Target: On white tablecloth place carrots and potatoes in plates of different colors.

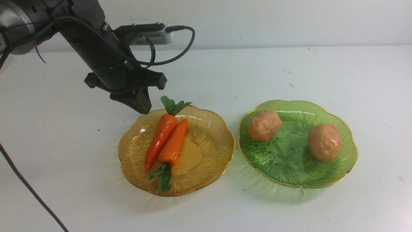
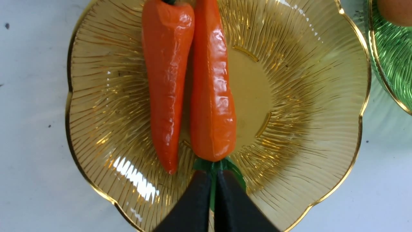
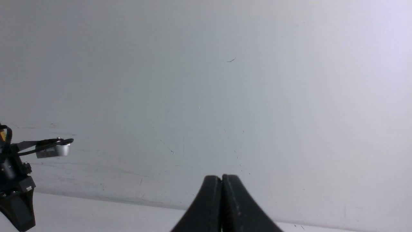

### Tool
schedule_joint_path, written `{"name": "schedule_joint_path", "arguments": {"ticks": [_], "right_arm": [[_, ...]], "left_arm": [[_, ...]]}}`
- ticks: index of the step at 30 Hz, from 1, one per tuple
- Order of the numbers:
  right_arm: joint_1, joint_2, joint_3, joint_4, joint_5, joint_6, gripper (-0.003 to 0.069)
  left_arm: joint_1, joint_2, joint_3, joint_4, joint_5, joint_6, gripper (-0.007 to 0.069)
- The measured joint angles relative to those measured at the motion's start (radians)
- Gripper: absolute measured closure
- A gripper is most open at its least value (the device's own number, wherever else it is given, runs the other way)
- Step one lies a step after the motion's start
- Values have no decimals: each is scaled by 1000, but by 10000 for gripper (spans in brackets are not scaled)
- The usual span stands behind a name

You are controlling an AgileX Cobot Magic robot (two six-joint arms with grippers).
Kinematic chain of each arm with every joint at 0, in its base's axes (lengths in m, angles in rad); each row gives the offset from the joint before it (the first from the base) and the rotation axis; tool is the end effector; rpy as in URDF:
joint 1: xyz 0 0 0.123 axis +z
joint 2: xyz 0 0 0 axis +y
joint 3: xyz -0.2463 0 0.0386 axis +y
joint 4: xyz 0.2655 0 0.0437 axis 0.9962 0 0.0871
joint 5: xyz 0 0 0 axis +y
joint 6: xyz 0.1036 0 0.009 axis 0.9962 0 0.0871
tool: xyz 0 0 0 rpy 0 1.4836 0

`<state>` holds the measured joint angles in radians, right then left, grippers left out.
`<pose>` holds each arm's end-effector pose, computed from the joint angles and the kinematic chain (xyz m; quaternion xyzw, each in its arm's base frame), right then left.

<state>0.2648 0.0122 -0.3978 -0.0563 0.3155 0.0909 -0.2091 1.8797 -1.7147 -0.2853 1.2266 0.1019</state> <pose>0.0839 0.0209 0.3212 -0.0671 0.6457 0.1089 0.7528 0.3937 -0.1117 0.2490 0.1225 0.9738 -0.1459 0.1238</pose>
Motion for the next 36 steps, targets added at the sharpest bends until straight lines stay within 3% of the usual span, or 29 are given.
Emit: {"name": "schedule_joint_path", "arguments": {"ticks": [11, 25, 36], "right_arm": [[-5, 21, 178, -10, -1, 0, 674], [-203, -21, 421, 1, 89, 0, 674], [-238, -21, 423, 34, 81, 1, 674]], "left_arm": [[0, -58, 0, 9, 0, 2, 614], [0, -244, 0, 125, 15, 2, 614], [0, -523, 39, 126, 22, 3, 614]]}}
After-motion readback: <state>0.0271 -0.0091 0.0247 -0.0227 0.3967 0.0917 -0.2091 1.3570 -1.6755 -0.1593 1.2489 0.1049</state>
